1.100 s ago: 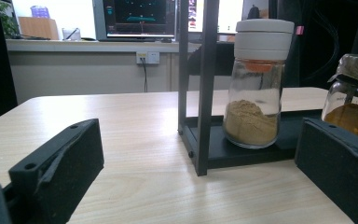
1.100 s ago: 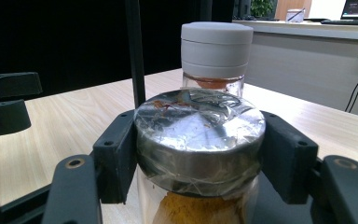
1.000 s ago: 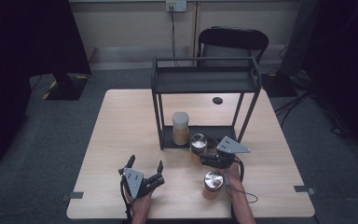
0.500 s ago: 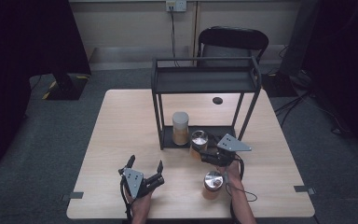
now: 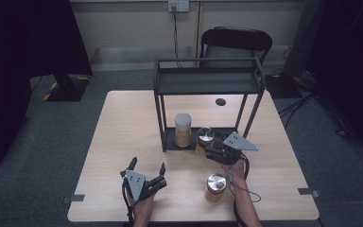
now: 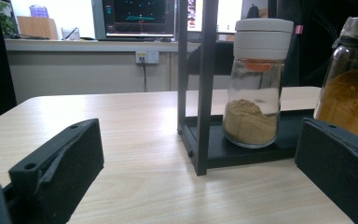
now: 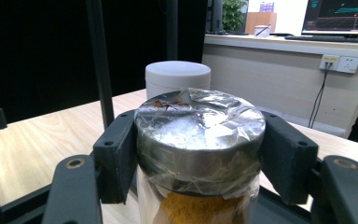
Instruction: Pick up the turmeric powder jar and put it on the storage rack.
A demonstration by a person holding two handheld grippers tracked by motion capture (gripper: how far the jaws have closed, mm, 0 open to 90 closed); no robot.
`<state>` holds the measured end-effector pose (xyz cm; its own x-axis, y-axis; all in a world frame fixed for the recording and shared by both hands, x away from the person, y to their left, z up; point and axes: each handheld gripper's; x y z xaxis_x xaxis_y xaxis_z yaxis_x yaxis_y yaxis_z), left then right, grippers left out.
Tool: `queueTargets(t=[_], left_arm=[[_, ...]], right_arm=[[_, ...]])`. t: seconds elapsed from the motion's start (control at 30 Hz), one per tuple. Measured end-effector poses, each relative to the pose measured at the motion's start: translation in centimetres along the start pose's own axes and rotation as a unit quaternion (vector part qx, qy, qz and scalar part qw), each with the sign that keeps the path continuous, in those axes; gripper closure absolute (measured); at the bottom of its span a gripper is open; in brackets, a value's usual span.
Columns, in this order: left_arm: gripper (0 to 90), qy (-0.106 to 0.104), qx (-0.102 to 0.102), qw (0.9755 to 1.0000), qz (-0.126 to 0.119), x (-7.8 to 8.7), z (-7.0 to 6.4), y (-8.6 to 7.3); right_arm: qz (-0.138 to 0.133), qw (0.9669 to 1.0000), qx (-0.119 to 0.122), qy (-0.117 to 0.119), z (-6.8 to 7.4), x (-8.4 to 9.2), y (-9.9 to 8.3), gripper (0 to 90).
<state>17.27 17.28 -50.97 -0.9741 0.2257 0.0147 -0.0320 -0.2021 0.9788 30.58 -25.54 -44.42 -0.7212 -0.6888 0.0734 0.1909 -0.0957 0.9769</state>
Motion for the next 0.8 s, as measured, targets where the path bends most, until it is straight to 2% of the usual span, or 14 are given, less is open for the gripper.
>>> queueTargets(t=[0.17,0.27,0.53,0.8], left_arm=[[0.6,-0.001,0.000,1.0000,0.000,0.0,0.0,0.0],[0.6,0.000,0.000,1.0000,0.000,0.0,0.0,0.0],[0.7,-0.002,-0.001,1.0000,-0.001,0.0,0.0,0.0],[0.6,-0.002,-0.001,1.0000,-0.002,0.0,0.0,0.0]], right_arm=[[-0.003,0.9999,0.002,-0.013,0.3,-0.3,0.2,34.7],[-0.008,0.9998,-0.005,-0.017,0.2,-0.4,0.2,34.7],[-0.015,0.9986,-0.017,-0.048,0.3,-0.8,0.0,34.7],[-0.017,0.9979,-0.006,-0.063,0.4,-1.5,0.2,34.6]])
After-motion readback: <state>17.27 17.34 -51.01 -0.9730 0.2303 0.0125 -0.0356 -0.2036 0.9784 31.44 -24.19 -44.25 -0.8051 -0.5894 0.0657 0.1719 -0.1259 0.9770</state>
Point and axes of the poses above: each handheld gripper's, and its own axes: x roughly backward along the jaws, y roughly out of its top, z roughly to its left, and after that the axes turned 13 degrees about -x, right-handed
